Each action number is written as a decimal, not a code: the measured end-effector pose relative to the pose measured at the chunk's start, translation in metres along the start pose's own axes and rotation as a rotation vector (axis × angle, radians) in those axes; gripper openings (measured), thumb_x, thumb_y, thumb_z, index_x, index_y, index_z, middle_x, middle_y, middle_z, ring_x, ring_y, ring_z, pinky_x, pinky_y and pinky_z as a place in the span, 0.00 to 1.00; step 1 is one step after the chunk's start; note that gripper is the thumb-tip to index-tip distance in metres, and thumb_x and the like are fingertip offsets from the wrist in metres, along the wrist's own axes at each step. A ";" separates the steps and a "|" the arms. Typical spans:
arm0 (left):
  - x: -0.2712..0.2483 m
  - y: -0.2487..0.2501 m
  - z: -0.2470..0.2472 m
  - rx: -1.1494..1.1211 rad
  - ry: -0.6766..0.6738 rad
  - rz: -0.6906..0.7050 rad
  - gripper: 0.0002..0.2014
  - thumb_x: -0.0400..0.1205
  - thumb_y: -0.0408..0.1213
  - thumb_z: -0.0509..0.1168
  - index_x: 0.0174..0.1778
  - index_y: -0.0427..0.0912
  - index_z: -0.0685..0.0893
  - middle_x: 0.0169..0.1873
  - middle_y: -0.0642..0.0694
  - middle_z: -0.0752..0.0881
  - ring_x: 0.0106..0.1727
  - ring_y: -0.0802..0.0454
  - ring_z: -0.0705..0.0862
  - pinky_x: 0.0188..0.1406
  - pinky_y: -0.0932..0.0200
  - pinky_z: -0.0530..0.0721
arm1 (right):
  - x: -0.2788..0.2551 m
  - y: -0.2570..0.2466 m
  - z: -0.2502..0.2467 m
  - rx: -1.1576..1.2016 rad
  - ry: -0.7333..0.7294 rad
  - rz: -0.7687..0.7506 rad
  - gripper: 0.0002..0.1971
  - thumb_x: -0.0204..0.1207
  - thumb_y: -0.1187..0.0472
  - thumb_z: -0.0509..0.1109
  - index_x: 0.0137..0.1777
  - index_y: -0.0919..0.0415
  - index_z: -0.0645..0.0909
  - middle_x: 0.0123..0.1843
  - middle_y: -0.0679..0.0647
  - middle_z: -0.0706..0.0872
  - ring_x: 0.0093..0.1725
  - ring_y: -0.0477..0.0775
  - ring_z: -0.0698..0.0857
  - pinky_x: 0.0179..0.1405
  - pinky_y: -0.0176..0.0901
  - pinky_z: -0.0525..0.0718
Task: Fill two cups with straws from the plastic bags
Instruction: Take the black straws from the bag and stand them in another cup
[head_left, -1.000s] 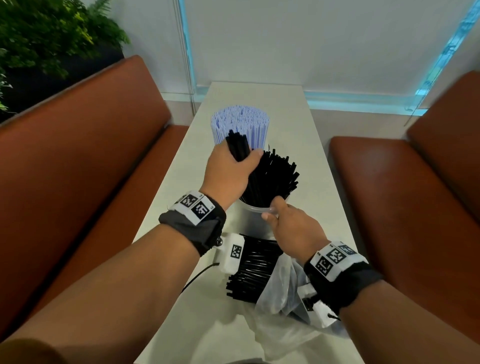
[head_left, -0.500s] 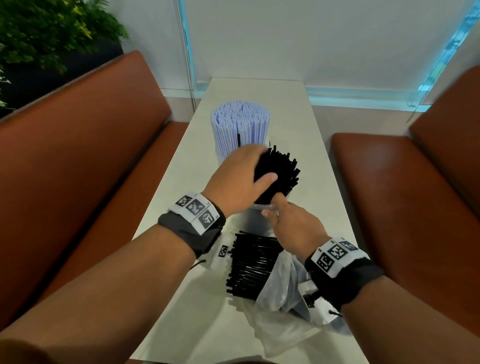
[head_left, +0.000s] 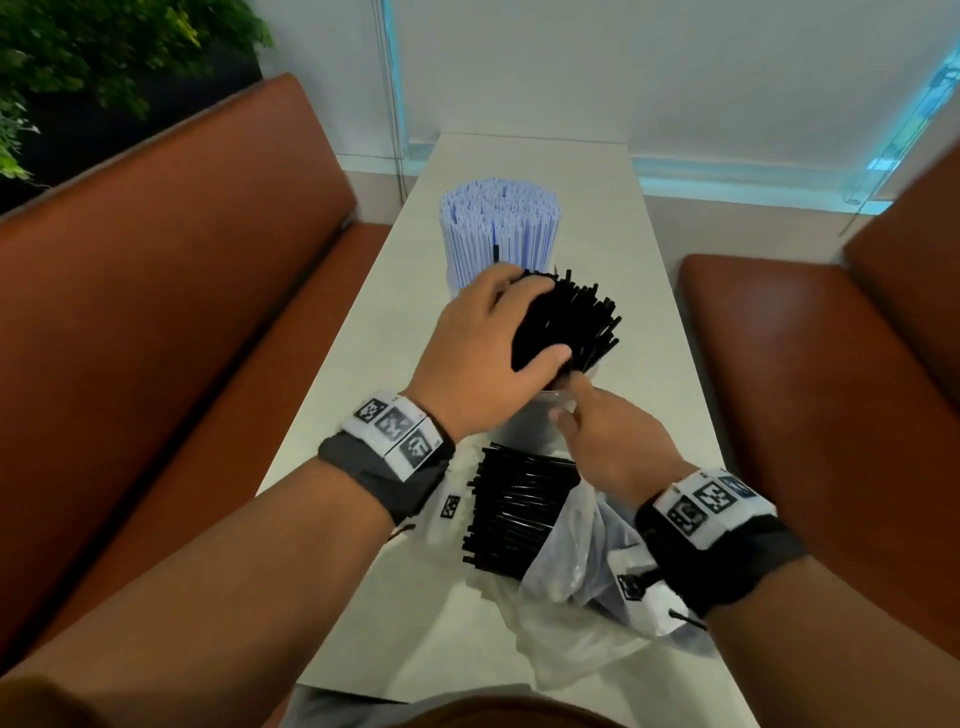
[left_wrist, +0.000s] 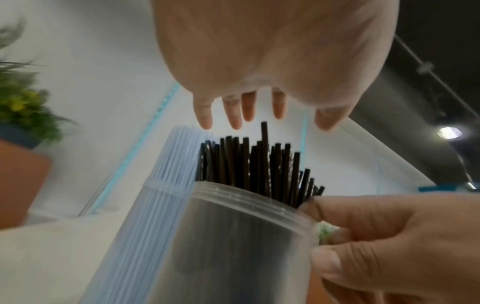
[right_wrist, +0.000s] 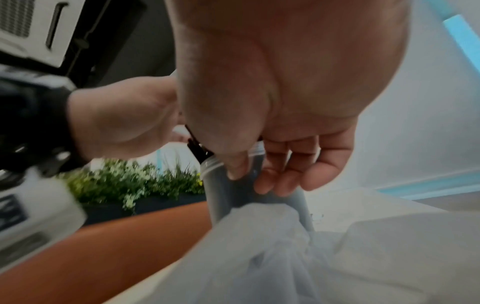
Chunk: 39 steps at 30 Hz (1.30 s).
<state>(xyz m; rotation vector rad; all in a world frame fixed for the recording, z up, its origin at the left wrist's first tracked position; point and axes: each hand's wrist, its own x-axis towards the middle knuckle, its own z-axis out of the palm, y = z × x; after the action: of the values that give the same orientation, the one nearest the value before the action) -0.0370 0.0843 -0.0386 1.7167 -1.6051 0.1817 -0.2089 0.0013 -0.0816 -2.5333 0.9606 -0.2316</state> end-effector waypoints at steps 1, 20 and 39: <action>-0.009 -0.003 -0.005 -0.081 0.071 -0.062 0.25 0.80 0.55 0.66 0.72 0.49 0.77 0.69 0.50 0.73 0.68 0.55 0.76 0.69 0.66 0.73 | -0.004 0.001 -0.002 0.004 0.060 -0.018 0.09 0.87 0.45 0.56 0.64 0.42 0.68 0.41 0.43 0.83 0.40 0.49 0.83 0.32 0.47 0.74; -0.078 0.013 0.095 0.145 -0.818 0.131 0.17 0.86 0.32 0.60 0.71 0.37 0.79 0.70 0.40 0.78 0.68 0.43 0.78 0.71 0.50 0.77 | -0.020 0.009 0.016 -0.176 -0.099 0.296 0.15 0.84 0.49 0.53 0.37 0.51 0.73 0.36 0.46 0.78 0.40 0.54 0.80 0.34 0.46 0.69; -0.080 -0.021 0.063 0.377 -0.719 0.035 0.16 0.83 0.42 0.63 0.65 0.44 0.74 0.56 0.43 0.83 0.51 0.40 0.85 0.36 0.50 0.74 | -0.021 0.019 0.017 -0.098 0.021 0.245 0.09 0.82 0.44 0.54 0.57 0.44 0.69 0.33 0.44 0.84 0.34 0.45 0.83 0.32 0.44 0.74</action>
<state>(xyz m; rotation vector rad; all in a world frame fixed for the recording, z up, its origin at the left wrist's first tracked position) -0.0587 0.1078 -0.1379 2.1983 -2.2213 -0.1501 -0.2305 0.0080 -0.1047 -2.4719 1.3068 -0.1406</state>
